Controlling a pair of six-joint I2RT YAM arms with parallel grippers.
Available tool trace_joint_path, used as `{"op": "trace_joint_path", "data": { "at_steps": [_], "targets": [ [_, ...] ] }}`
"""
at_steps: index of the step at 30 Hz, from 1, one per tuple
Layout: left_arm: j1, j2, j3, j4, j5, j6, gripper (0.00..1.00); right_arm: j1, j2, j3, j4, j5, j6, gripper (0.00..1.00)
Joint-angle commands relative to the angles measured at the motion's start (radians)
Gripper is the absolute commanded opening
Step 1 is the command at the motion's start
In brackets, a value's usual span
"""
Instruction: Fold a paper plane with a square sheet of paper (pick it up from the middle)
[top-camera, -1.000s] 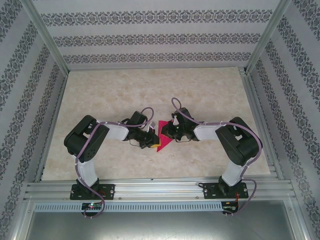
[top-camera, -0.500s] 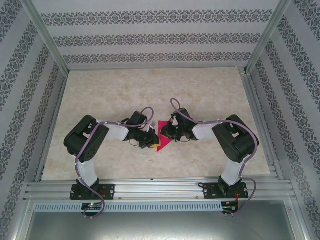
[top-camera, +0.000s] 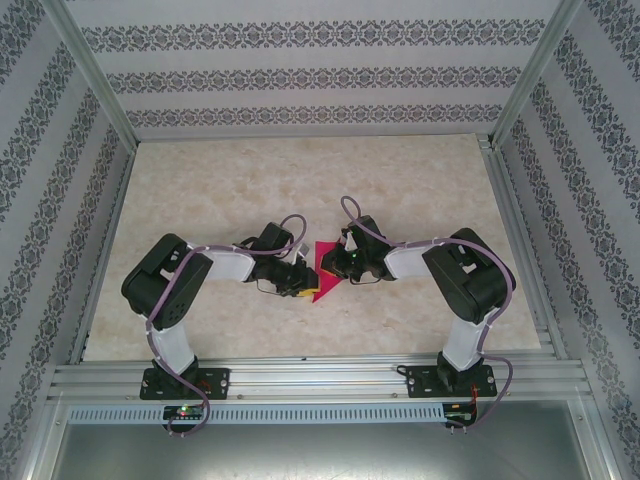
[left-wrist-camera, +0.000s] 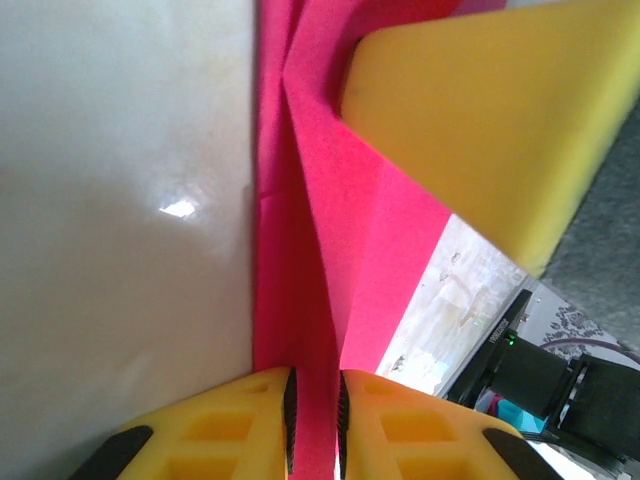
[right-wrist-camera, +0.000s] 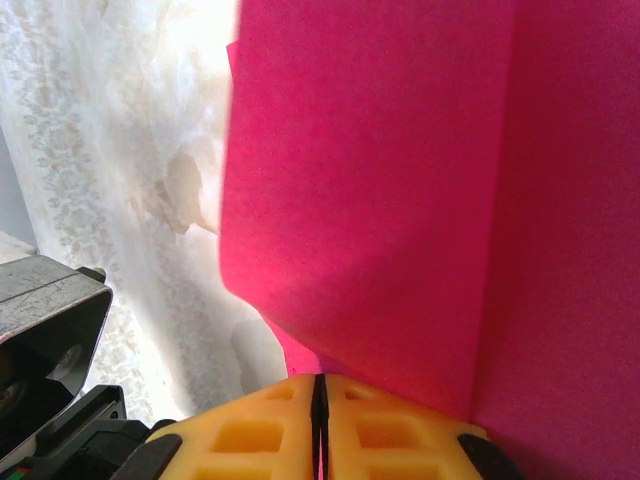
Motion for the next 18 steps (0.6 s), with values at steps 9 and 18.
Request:
{"op": "trace_joint_path", "data": {
  "at_steps": [9,18],
  "targets": [
    [-0.015,-0.028,-0.002,-0.141,-0.023,0.059,0.06,0.003,0.053,-0.001,-0.041,0.025,-0.005,0.12],
    [-0.039,0.023,0.004,-0.172,0.027,0.101,0.06,0.009,0.061,-0.004,-0.063,0.046,-0.011,0.12]
  ]
}}
